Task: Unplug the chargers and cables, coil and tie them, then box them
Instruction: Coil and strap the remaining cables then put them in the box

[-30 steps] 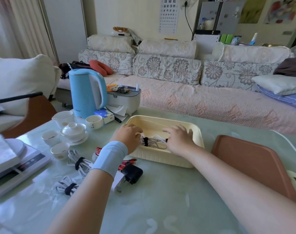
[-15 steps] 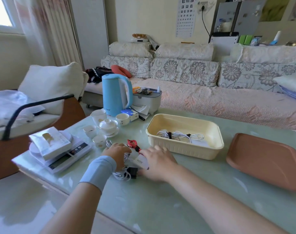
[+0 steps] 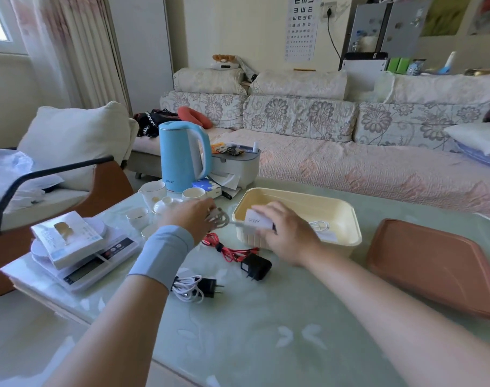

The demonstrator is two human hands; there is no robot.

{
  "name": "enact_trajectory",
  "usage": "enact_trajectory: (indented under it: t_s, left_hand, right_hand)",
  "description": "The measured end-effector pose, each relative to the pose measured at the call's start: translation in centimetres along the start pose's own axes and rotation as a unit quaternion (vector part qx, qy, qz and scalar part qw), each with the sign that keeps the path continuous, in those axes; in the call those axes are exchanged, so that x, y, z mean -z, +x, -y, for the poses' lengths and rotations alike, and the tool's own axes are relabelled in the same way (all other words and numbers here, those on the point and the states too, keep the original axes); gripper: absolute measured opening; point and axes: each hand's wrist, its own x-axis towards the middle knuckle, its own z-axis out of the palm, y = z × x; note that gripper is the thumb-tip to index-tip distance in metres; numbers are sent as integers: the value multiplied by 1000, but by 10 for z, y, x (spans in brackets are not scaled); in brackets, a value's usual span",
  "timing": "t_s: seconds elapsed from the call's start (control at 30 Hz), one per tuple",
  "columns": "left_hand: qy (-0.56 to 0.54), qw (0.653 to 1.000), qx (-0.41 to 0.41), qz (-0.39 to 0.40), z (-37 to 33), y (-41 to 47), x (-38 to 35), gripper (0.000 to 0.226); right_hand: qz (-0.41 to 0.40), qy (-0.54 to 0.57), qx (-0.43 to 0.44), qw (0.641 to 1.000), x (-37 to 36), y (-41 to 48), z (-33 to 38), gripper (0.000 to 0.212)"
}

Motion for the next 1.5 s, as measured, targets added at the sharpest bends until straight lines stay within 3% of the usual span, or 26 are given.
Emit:
enact_trajectory:
  t_s: [0.2, 0.43, 0.57, 0.7, 0.87, 0.97, 1.1, 1.2, 1.33, 1.4, 1.5]
  left_hand:
    - [-59, 996, -21, -71, -51, 42, -1, 24]
    - [-131, 983, -67, -114, -109, 103, -53, 17]
    - [-128, 987, -77, -64, -127, 120, -89, 24]
    - [-34, 996, -73, -30, -128, 127, -102, 34]
    - [-103, 987, -26, 122, -125, 123, -101, 33]
    - [-116, 986, -32, 111, -128, 118, -95, 37]
    - [-141, 987, -55, 63, -128, 107, -77, 31]
    - [-160, 984, -77, 16, -118, 93, -64, 30]
    - [-90, 990, -93, -58, -94, 61, -41, 28]
    - [-83, 993, -85, -20, -77, 42, -30, 30]
    - [-92, 990, -49, 99, -44, 11, -14, 33]
  right_hand:
    - [-41, 30, -33, 998, 37, 14, -52, 42]
    - [-53, -71, -116, 989, 44, 28, -121, 44]
    - [-30, -110, -157, 981, 32, 33, -153, 46]
    - [-8, -127, -185, 975, 25, 40, -173, 48]
    - [60, -177, -193, 963, 20, 46, -179, 46]
    - [80, -177, -205, 959, 24, 45, -172, 46]
    - [24, -162, -179, 970, 39, 39, -146, 47]
    - [-10, -119, -133, 984, 43, 34, -111, 43]
    - [-12, -10, -57, 998, 33, 19, -47, 40]
    - [39, 36, -43, 998, 20, 6, -17, 36]
    - [164, 22, -42, 985, -5, -12, 23, 33]
